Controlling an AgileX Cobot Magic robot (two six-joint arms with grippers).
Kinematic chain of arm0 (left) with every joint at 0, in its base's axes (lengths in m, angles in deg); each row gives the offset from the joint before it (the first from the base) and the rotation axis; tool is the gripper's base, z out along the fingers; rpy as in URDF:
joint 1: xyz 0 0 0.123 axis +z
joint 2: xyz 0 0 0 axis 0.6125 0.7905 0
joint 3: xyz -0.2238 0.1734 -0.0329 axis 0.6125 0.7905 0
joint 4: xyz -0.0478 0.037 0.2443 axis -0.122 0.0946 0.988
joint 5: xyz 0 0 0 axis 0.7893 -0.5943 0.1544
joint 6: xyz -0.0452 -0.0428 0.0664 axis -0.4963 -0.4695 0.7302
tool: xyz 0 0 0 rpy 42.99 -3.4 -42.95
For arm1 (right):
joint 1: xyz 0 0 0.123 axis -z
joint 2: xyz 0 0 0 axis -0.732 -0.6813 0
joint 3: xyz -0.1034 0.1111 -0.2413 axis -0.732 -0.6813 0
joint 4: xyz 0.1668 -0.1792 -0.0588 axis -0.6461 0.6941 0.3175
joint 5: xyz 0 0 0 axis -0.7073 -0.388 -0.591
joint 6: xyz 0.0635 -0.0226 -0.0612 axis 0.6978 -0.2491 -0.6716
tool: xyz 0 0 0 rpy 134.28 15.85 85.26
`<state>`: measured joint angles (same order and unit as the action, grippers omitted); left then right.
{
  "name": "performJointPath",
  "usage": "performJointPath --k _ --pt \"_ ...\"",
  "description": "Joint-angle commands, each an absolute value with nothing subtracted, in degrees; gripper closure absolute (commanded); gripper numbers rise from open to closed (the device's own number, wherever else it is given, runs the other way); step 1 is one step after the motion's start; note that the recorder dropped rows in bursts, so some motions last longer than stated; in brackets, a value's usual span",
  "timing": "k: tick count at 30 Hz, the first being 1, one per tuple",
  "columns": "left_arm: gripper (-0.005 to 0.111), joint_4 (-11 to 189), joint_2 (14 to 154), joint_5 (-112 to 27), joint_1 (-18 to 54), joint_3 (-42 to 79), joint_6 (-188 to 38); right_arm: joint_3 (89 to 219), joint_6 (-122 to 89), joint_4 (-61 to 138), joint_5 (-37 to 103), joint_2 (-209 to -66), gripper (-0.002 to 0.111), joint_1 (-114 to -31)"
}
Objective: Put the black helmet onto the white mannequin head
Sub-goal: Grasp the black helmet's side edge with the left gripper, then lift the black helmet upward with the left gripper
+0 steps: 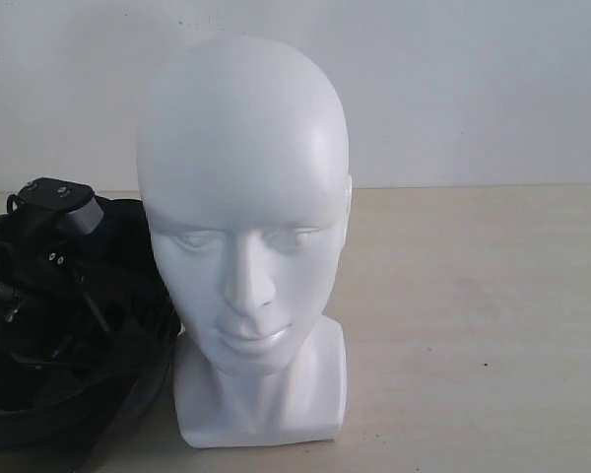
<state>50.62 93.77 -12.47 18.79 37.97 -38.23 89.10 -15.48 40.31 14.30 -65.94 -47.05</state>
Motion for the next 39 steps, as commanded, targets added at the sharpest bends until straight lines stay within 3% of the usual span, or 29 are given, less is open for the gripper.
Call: performJointPath --k 1,27,34,39 --pt "0.047 49.2 94.0 -12.1 18.3 36.5 -38.7 89.1 -15.5 40.6 14.5 -65.6 0.108 -47.0" --pt "0.052 48.4 99.2 -21.1 14.5 36.4 -38.8 89.1 -15.5 40.6 14.7 -65.6 0.108 -47.0" --pt "0.070 52.3 99.2 -16.9 14.5 36.4 -39.2 89.1 -15.5 40.6 14.7 -65.6 0.108 -47.0" --pt "0.072 57.9 98.9 -13.0 14.5 36.4 -41.8 89.1 -15.5 40.6 14.7 -65.6 0.108 -47.0"
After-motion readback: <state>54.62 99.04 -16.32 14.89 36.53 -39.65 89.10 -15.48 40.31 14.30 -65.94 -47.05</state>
